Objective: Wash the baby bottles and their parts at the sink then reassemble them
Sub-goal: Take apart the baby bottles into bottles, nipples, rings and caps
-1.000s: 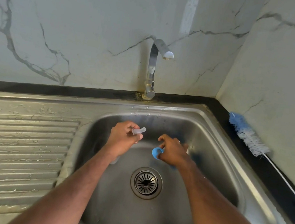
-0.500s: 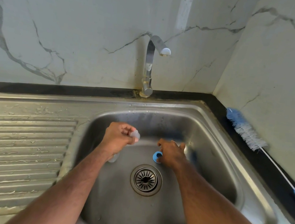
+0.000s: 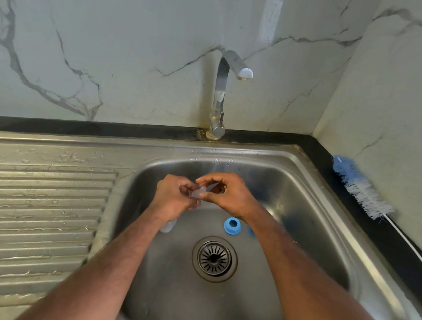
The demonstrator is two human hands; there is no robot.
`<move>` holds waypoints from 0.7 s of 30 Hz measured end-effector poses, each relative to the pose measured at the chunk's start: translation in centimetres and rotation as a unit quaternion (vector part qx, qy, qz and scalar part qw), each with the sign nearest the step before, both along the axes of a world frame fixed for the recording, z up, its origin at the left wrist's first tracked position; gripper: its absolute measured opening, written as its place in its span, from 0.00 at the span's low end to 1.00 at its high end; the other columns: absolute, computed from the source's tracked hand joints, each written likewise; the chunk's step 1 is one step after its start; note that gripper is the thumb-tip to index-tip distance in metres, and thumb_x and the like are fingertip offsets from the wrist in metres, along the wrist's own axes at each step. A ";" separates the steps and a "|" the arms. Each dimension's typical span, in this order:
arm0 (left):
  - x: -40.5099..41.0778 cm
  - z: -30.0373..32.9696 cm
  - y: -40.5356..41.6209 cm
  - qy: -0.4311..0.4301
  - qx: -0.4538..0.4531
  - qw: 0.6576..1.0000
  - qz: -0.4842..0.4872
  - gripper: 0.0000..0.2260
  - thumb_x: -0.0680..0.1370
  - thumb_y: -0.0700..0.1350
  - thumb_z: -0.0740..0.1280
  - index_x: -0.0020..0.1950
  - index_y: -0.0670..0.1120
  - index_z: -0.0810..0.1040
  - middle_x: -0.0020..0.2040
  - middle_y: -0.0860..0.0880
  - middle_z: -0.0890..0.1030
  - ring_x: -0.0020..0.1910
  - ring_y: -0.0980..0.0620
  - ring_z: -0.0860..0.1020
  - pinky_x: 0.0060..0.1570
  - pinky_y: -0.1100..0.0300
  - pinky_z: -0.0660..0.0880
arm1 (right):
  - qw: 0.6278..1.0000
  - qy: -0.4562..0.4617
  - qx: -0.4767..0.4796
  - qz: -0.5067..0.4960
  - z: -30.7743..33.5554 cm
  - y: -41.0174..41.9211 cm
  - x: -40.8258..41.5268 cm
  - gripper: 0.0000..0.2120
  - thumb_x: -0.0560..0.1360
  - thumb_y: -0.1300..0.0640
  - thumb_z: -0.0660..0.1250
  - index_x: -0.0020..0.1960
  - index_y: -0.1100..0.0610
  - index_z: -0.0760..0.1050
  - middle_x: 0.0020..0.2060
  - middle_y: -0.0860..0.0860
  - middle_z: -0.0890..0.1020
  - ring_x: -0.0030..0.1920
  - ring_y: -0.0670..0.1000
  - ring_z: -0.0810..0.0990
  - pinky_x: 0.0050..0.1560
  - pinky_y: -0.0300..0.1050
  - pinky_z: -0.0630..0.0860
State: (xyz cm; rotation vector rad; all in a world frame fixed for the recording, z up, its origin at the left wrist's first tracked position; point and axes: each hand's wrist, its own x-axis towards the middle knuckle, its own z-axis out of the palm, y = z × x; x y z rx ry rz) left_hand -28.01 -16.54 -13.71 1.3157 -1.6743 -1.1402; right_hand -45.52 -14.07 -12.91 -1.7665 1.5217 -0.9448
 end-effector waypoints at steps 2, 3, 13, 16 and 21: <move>0.0 0.0 0.0 -0.014 -0.009 1.000 -0.003 0.11 0.67 0.32 0.79 0.45 0.42 0.85 0.39 0.41 0.85 0.37 0.49 0.83 0.41 0.51 0.84 | 1.000 -0.006 0.008 -0.008 -0.2 -0.2 0.3 0.09 0.74 0.61 0.76 0.53 0.52 0.85 0.46 0.46 0.86 0.46 0.44 0.85 0.53 0.41 0.82; 0.1 0.1 0.0 -0.018 -0.005 1.000 -0.004 0.12 0.67 0.32 0.80 0.48 0.41 0.84 0.41 0.41 0.85 0.39 0.48 0.83 0.40 0.53 0.84 | 1.000 -0.007 0.010 -0.021 -0.3 -0.3 0.3 0.08 0.74 0.62 0.75 0.52 0.53 0.85 0.45 0.46 0.86 0.46 0.44 0.85 0.52 0.41 0.82; 3.0 0.8 -2.1 -0.151 -0.091 0.983 0.045 0.10 0.69 0.37 0.79 0.46 0.44 0.83 0.34 0.54 0.80 0.34 0.62 0.78 0.38 0.71 0.71 | 0.977 0.191 0.079 -0.044 -4.0 -0.2 0.6 0.13 0.72 0.63 0.76 0.56 0.55 0.81 0.49 0.49 0.84 0.49 0.47 0.82 0.55 0.44 0.80; 3.5 0.4 -2.3 -0.167 -0.086 0.981 0.044 0.10 0.68 0.36 0.79 0.42 0.47 0.82 0.32 0.55 0.79 0.33 0.63 0.77 0.35 0.74 0.69 | 0.974 0.209 0.075 -0.045 -4.4 -0.2 1.1 0.15 0.73 0.65 0.75 0.58 0.55 0.80 0.50 0.50 0.83 0.50 0.49 0.82 0.56 0.47 0.81; 4.0 -0.3 -2.6 -0.161 -0.064 0.984 0.039 0.11 0.68 0.35 0.79 0.39 0.47 0.80 0.34 0.49 0.82 0.31 0.56 0.79 0.39 0.62 0.77 | 0.970 0.229 0.076 -0.037 -4.7 -0.4 1.9 0.15 0.73 0.67 0.72 0.58 0.56 0.80 0.49 0.51 0.84 0.49 0.51 0.83 0.55 0.50 0.81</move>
